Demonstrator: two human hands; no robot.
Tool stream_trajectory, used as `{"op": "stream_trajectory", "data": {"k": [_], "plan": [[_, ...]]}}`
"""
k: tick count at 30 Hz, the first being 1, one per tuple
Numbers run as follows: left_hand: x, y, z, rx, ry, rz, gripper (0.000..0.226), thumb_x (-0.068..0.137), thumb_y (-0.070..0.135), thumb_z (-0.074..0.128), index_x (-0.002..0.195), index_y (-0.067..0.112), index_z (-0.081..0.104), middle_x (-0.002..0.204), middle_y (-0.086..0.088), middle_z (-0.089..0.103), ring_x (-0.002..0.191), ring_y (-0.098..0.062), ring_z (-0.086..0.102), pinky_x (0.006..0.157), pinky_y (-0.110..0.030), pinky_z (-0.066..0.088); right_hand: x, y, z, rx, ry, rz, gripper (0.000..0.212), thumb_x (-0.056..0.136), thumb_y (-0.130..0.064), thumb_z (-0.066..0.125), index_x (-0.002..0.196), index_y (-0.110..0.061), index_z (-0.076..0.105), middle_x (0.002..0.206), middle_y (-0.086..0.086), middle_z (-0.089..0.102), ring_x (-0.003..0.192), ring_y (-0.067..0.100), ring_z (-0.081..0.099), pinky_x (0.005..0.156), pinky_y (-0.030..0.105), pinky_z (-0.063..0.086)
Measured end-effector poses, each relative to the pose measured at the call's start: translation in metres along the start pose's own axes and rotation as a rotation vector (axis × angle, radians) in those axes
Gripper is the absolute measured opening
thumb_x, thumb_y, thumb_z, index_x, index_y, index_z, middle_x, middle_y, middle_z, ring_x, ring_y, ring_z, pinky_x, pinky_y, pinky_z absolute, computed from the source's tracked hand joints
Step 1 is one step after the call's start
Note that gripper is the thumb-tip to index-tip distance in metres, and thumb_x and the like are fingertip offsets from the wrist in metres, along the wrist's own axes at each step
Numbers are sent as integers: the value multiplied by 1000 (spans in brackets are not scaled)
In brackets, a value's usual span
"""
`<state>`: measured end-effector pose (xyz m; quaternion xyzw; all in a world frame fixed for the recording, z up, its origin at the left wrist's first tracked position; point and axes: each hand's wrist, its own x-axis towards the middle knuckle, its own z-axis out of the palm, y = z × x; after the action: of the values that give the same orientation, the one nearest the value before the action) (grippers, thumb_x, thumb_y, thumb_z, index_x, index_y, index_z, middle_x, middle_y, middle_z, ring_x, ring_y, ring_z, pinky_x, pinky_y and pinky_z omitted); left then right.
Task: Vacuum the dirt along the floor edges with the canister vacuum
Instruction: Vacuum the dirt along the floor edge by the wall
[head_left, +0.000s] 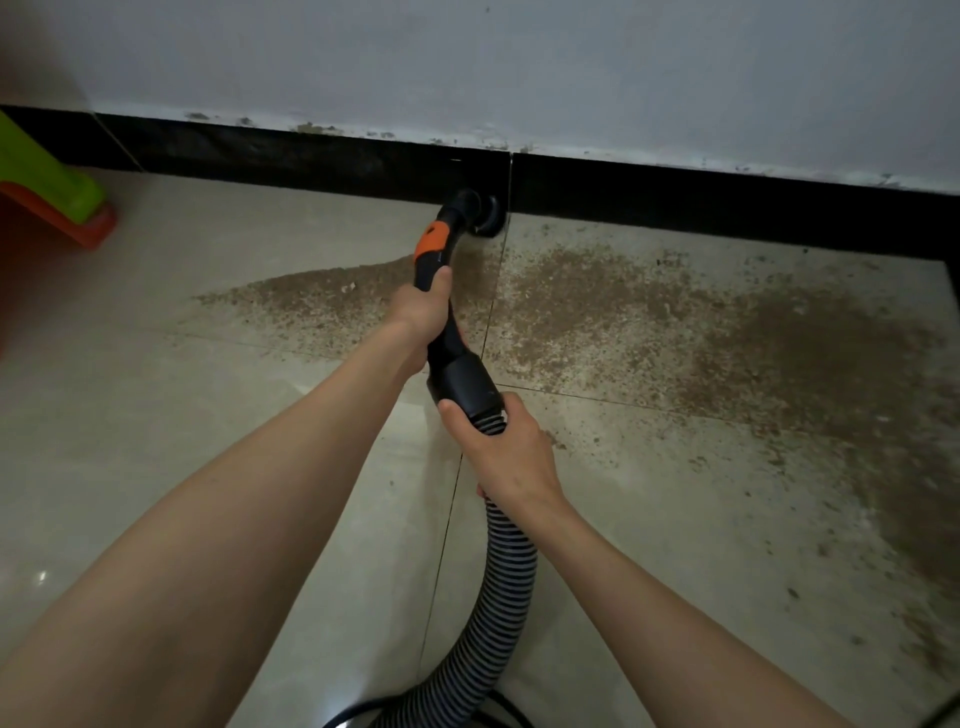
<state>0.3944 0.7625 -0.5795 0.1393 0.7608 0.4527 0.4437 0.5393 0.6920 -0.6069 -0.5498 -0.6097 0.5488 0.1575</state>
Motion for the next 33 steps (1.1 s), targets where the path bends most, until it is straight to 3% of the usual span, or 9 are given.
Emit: {"op": "stream_trajectory", "data": {"k": [7,13,17,19,27,33], "plan": [[-9,12,6,61,-24,22,49,99,43,45,127,3,47,101,-13,56,92,-29,56,94,-45,50,-7,-7,-7,31,26,-5,35,80,-64,62,90,-32,53,77,-4,61,68,20,65,65,46,60],[-7,16,-15,32,79,92,48,98,44,47,120,2,51,88,-8,59,75,-24,58,71,-35,50,-11,-24,0,-18,-11,-68,42,78,-68,60,97,-31,53,78,-4,63,66,18,65,62,45,60],[-6,13,-46,-12,138,84,56,98,43,47,129,-3,46,111,-21,61,94,-35,61,87,-46,53,-14,-35,10,-78,-78,-107,48,79,-69,60,100,-27,54,81,-3,63,67,21,66,64,46,60],[-7,9,-57,10,172,74,55,98,42,46,132,-2,45,120,-21,59,103,-36,61,88,-44,52,-17,-37,15,-84,-110,-114,47,79,-69,60,99,-26,55,80,-3,63,65,19,65,63,46,60],[-21,-4,-56,76,138,35,51,100,43,40,129,0,45,114,-18,59,104,-34,60,93,-46,50,-28,-25,11,-83,-124,-122,43,78,-69,58,87,-28,54,69,-5,62,45,9,57,48,29,52],[-28,-2,-36,96,107,39,45,101,41,40,124,3,47,105,-14,57,99,-31,59,87,-41,51,-37,-19,-1,-46,-69,-105,41,80,-65,61,83,-25,54,64,-5,56,49,14,57,55,36,54]]}}
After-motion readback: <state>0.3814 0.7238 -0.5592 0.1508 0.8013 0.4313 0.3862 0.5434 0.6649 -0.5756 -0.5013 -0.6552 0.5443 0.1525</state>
